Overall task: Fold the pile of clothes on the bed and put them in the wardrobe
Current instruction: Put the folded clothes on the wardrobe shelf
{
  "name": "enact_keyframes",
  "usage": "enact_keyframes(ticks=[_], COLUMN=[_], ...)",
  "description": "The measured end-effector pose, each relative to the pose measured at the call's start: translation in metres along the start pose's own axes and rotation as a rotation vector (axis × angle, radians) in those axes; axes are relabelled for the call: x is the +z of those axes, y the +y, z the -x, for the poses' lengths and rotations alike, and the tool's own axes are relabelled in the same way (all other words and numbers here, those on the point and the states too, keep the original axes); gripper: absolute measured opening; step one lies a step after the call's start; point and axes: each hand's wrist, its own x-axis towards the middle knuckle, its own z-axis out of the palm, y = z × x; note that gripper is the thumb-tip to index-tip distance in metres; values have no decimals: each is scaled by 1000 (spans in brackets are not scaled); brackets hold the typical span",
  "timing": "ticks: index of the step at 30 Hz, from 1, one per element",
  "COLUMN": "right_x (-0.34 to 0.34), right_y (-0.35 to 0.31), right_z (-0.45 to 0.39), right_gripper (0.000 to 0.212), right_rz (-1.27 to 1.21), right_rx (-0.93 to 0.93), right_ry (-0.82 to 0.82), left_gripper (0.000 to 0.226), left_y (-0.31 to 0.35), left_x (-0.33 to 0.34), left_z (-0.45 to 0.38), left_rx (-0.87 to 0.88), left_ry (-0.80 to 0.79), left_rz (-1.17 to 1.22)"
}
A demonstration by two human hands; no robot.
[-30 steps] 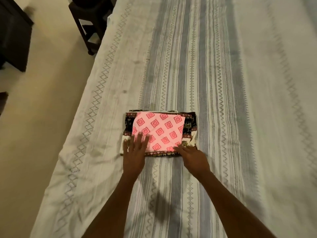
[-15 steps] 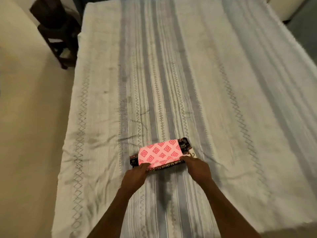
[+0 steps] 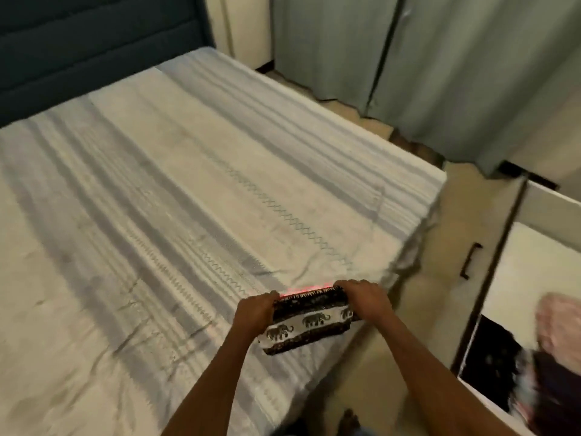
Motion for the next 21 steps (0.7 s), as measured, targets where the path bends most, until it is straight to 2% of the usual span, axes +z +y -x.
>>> enact_keyframes(ticks=[5,8,13,17,21], right_x=[-17,-37,-59,-57,-40], right_y=[95,151,243,296,335], right_z=[70,110,181,232,278], right_gripper=[51,53,43,41,39], right_rz=[-148,-161,-173,-201,-263], right_rx=[292,379,598,756,945], right_ry=[216,416,688,764,845], left_gripper=[61,67,63,53,52], left_y=[118,194,328,426,519], left_x=[-41,-68,-97,-109,-107], left_z=[-65,-95,-133,-151,-171], left_rx=[200,281,507,688,916], left_ry=[57,121,238,304,281], left_rz=[-147,-162,-200,-228,-249])
